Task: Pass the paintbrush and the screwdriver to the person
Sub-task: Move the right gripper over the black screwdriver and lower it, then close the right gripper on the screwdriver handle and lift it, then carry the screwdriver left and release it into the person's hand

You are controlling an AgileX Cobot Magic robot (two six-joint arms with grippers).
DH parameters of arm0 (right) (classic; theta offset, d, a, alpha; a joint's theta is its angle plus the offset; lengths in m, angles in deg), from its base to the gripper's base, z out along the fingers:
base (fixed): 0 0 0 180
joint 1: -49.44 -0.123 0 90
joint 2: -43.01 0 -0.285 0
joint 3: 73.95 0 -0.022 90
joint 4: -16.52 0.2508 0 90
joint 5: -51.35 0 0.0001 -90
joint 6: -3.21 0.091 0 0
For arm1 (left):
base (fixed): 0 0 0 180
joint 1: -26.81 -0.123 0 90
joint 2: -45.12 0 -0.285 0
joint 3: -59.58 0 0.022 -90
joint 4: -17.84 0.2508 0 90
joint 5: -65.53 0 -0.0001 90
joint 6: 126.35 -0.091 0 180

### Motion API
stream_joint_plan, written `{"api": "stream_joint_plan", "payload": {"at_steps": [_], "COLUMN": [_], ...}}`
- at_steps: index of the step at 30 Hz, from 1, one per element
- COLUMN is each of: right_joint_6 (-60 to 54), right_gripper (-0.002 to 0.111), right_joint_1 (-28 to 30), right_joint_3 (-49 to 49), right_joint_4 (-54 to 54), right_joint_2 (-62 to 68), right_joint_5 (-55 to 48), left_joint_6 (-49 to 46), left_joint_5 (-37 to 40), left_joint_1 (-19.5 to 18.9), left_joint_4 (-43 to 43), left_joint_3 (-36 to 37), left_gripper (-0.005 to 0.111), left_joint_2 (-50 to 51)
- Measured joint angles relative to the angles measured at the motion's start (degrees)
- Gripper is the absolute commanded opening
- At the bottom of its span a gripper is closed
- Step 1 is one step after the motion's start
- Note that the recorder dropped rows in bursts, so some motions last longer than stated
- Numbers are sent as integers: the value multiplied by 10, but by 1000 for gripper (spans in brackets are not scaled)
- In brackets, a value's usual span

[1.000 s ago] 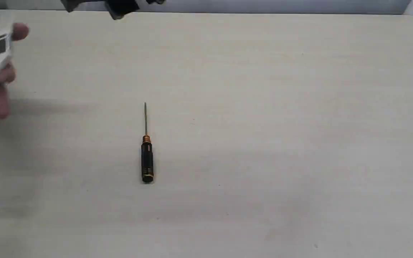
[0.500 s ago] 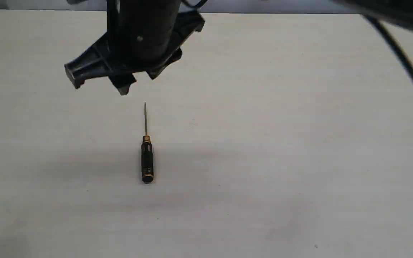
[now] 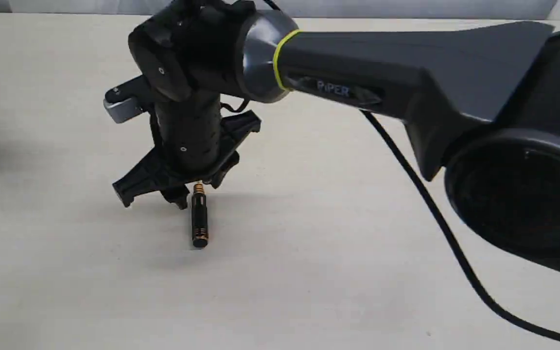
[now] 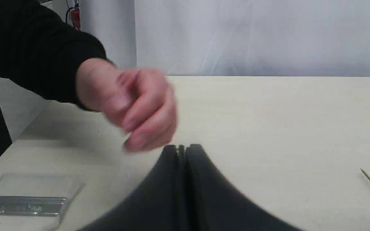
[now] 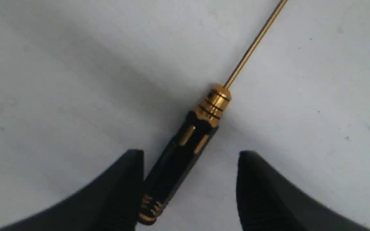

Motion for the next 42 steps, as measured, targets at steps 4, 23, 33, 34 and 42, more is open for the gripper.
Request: {"api": "stream_joint_plan", "payload": {"at_steps": [4,23,33,34,42], "right_joint_6": [0,-7,-53,-55,-61], "right_gripper": [48,4,4,4,4], "right_joint_1": [0,0,-27,-30,-27], "right_joint_3": [0,0,0,0,-26], "right_joint_4": [19,26,26,27,28], "right_joint_2": [19,42,-90,-103,-152], "right_joint_5": [6,13,37,50,148], "left_joint_6": [0,0,0,0,0], "left_joint_5": [0,0,0,0,0], "left_joint_1": [0,0,0,0,0], "left_joint_4": [0,0,0,0,0], "left_joint_3": [0,0,0,0,0], "left_gripper": [0,0,0,0,0], "left_joint_2": [0,0,0,0,0]}}
